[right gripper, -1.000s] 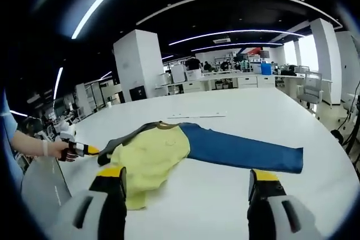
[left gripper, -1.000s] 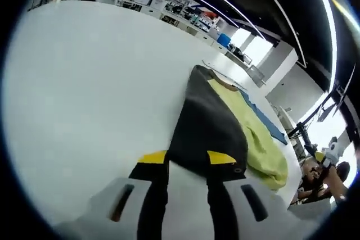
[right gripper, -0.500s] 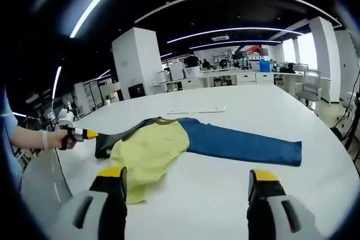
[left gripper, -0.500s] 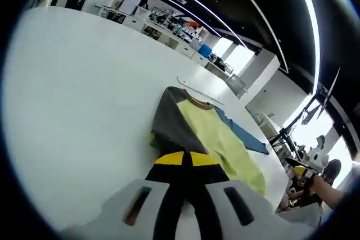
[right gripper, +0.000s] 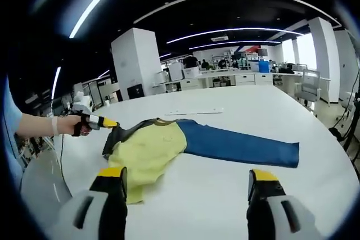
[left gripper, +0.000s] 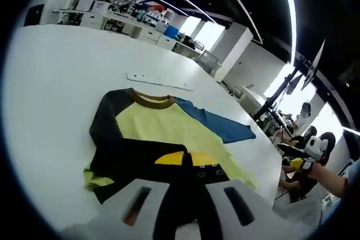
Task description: Fold the garment on the visible template until the final outline fits inside the template.
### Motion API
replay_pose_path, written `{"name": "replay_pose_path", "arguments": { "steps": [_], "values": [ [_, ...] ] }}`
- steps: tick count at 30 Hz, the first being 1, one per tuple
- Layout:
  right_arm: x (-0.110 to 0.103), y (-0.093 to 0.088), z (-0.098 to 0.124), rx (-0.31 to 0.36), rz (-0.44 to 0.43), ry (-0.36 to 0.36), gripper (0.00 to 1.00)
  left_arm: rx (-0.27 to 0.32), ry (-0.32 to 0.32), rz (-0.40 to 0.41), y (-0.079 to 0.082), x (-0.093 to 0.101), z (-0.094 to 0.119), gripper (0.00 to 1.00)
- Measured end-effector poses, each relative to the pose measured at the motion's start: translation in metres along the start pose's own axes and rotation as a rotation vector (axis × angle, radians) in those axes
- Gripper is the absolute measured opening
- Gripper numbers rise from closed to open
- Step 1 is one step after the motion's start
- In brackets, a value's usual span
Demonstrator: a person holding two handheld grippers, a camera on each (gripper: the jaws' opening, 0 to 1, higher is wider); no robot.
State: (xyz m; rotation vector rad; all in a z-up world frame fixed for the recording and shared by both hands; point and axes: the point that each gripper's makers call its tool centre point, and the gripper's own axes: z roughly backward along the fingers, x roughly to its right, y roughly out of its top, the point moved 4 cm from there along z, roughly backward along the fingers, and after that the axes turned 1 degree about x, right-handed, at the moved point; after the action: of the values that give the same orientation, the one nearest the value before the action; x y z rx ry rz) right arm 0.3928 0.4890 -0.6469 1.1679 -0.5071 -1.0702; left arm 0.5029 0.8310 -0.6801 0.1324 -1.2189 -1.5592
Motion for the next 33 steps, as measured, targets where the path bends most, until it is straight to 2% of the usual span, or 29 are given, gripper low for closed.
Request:
{"name": "replay_pose_path", "arguments": {
  "steps": [7, 13, 14, 15, 16, 18, 21, 23, 25, 33],
  "values": [
    [0.009, -0.002, 0.011, 0.004, -0.014, -0.025, 0.89, -0.035, 0.001, 0.012, -0.010, -0.001, -0.014, 0.00],
    [0.009, -0.005, 0.008, -0.011, -0.013, -0.025, 0.89, -0.079, 0.045, -0.103, -0.019, -0.017, -0.014, 0.00],
    [0.008, -0.006, 0.007, -0.017, -0.009, -0.023, 0.89, -0.074, 0.028, -0.157, -0.019, -0.017, -0.014, 0.00],
    [0.007, -0.006, 0.006, -0.020, -0.006, -0.021, 0.88, -0.079, 0.032, -0.161, -0.020, -0.018, -0.014, 0.00],
    [0.007, -0.006, 0.005, -0.022, -0.007, -0.018, 0.88, -0.073, 0.029, -0.130, -0.020, -0.017, -0.015, 0.01],
    [0.004, -0.008, 0.003, -0.027, -0.013, -0.009, 0.87, -0.073, 0.011, -0.112, -0.020, -0.015, -0.014, 0.15],
    [0.003, -0.007, 0.002, -0.030, -0.001, -0.008, 0.87, -0.038, 0.008, -0.192, -0.013, -0.012, -0.011, 0.42],
    [0.002, -0.007, 0.002, -0.025, -0.003, -0.004, 0.88, -0.031, 0.000, -0.219, -0.010, -0.013, -0.006, 0.53],
    [0.002, -0.007, 0.001, -0.027, -0.006, -0.003, 0.87, -0.018, 0.003, -0.232, -0.007, -0.017, -0.001, 0.54],
    [0.000, -0.010, 0.001, -0.028, -0.011, 0.001, 0.87, -0.005, 0.047, -0.201, -0.005, -0.040, 0.022, 0.50]
  ]
}}
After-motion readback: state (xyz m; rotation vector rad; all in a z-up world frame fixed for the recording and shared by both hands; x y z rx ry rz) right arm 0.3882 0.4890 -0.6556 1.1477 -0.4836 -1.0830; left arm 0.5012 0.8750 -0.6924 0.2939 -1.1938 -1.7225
